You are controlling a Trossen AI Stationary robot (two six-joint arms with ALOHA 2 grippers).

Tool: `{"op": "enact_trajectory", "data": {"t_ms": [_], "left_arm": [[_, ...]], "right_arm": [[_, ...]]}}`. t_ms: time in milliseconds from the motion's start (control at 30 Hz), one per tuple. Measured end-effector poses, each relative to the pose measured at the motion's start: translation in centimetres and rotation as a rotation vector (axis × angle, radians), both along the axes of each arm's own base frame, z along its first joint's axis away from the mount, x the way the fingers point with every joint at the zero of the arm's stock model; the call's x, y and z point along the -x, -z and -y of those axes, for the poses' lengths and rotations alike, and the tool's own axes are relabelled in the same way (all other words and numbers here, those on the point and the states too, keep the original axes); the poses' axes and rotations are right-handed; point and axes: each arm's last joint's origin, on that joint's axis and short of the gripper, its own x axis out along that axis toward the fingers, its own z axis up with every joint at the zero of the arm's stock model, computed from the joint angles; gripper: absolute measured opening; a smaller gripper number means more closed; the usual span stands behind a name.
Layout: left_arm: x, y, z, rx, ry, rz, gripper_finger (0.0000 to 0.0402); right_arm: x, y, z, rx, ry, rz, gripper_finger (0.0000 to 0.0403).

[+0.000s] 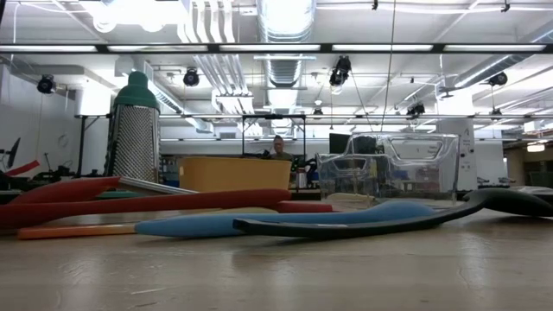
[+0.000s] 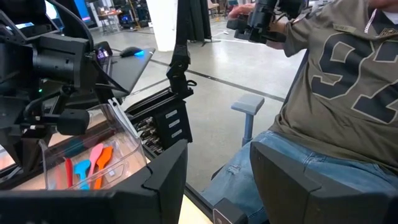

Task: Pick & Place Kitchen Items
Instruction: Put the bottom red slotted spoon into the orange bin

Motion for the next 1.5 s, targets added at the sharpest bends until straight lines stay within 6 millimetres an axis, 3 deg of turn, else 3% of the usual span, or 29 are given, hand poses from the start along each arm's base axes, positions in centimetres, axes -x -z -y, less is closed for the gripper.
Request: {"op": "enact_trajectory", "data": {"t_ms": [267, 533, 800, 1100, 1300, 1500], "left_arm": [[0.0, 0.0, 0.0, 0.008, -0.001, -0.006, 0.0181], [0.0, 0.0, 0.0, 0.008, -0.001, -0.003, 0.0181], [0.0, 0.0, 0.0, 0.008, -0.001, -0.003, 0.0181], [0.0, 0.0, 0.0, 0.001, -0.011, 0.0, 0.0181], [0.0, 0.5, -0.2, -0.014, -0.071, -0.006, 0.0181], [-0.2, 1.2, -0.9, -0.042, -0.265, -0.014, 0.0181]], "right_arm": [[0.1, 0.2, 0.1, 0.004, -0.033, -0.018, 0.0012], [0.0, 0.8, 0.5, -0.067, -0.148, -0.178, 0.0009], [-1.0, 1.5, 0.8, 0.048, -0.157, 0.037, 0.0009], [-3.4, 0.7, 1.0, 0.152, -0.22, 0.298, 0.0008], [-5.7, 0.6, 1.4, 0.199, -0.334, 0.409, 0.0008], [-7.6, 0.5, 2.6, 0.239, -0.363, 0.434, 0.0008]]}}
